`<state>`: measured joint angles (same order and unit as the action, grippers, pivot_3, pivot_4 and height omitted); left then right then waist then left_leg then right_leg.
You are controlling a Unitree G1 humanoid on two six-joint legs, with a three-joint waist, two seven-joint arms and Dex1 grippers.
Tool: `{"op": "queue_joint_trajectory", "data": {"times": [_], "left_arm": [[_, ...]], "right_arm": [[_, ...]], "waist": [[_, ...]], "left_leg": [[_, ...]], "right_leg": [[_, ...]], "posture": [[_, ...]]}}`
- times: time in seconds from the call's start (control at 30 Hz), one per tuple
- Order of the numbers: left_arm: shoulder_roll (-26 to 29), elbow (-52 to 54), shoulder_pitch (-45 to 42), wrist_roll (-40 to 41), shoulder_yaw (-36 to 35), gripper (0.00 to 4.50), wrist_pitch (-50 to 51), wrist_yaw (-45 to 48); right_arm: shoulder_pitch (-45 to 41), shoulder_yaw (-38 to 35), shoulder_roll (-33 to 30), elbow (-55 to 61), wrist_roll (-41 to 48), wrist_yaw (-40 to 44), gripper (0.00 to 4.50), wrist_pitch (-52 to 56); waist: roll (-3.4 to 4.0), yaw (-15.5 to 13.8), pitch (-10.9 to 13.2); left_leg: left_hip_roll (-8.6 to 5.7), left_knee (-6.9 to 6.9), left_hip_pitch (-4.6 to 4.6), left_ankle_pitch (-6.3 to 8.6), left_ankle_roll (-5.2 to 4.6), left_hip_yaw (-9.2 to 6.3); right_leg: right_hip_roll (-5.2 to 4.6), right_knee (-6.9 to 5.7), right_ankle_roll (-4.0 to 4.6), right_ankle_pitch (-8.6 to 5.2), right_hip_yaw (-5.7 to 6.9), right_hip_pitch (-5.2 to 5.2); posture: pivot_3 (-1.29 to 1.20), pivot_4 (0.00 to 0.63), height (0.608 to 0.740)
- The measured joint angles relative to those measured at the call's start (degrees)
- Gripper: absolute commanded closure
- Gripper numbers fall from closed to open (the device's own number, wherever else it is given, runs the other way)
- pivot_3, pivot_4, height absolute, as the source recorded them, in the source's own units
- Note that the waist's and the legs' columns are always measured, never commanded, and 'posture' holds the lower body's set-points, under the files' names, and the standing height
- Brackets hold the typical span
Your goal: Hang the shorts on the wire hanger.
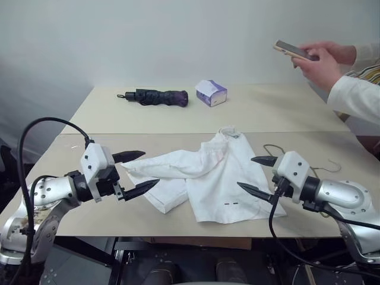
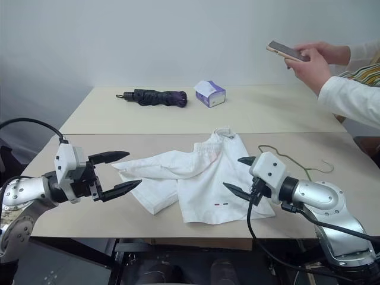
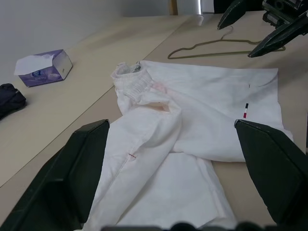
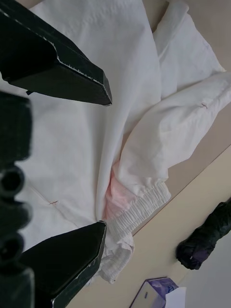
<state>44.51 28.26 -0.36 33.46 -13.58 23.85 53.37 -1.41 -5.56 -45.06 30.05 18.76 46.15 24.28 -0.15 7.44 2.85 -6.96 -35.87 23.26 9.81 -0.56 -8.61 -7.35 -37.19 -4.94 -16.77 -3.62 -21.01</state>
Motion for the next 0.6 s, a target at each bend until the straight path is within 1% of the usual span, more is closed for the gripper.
{"op": "queue_joint_trajectory", "data": {"times": [0.2, 0.3, 0.4, 0.47, 0.53, 0.6], "left_arm": [[-1.0, -0.9, 0.2, -0.8, 1.3, 0.00, -0.4, 0.3], [0.0, -1.7, 0.9, -1.6, 1.3, 0.00, -1.7, 2.4], [1.7, -2.4, 1.2, -1.8, 1.6, 0.00, -2.5, 6.0], [2.4, -2.6, 1.1, -1.9, 3.5, 0.00, -3.3, 8.3], [2.4, -2.8, 0.7, -3.0, 6.4, 0.00, -4.1, 10.0], [2.4, -3.0, -0.1, -5.5, 10.3, 0.00, -5.4, 11.0]], "right_arm": [[0.0, 0.0, -0.2, 0.0, 0.0, 0.1, 0.02, -0.1], [0.0, 0.0, -2.5, -0.3, -0.1, 2.2, 0.02, -1.2], [0.6, -0.4, -7.0, -1.8, -0.7, 6.6, 0.02, -4.2], [1.9, -0.6, -10.3, -2.9, -0.7, 10.7, 0.02, -6.7], [2.6, -0.6, -11.7, -3.9, -0.7, 13.8, 0.02, -8.6], [2.6, -0.5, -11.8, -4.2, -0.6, 15.0, 0.02, -9.4]], "waist": [[0.00, 0.3, 0.0], [0.00, 0.8, 0.0], [0.00, 1.2, 0.0], [0.00, 1.3, 0.0], [0.00, 1.5, 0.0], [0.00, 1.6, 0.0]], "left_leg": [[0.00, 0.00, 0.01, 0.00, 0.00, -0.01], [-0.01, 0.00, 0.01, 0.00, 0.00, 0.00], [-0.01, 0.00, 0.01, 0.00, 0.00, 0.02], [0.00, 0.00, 0.00, 0.00, 0.00, 0.02], [0.01, 0.00, 0.01, 0.01, 0.00, 0.02], [0.01, 0.00, 0.00, 0.00, 0.00, 0.03]], "right_leg": [[0.00, 0.00, 0.00, 0.00, 0.00, -0.01], [0.00, 0.00, 0.00, 0.00, 0.01, 0.00], [-0.01, 0.01, -0.03, -0.02, 0.01, 0.02], [-0.03, 0.02, -0.09, -0.06, 0.02, 0.05], [-0.03, 0.02, -0.09, -0.06, 0.03, 0.04], [-0.03, 0.02, -0.08, -0.05, 0.02, 0.06]], "posture": [[-0.25, 0.000, 0.740], [-0.25, 0.000, 0.740], [-0.26, 0.000, 0.740], [-0.26, 0.000, 0.740], [-0.26, 0.000, 0.740], [-0.27, 0.000, 0.740]]}}
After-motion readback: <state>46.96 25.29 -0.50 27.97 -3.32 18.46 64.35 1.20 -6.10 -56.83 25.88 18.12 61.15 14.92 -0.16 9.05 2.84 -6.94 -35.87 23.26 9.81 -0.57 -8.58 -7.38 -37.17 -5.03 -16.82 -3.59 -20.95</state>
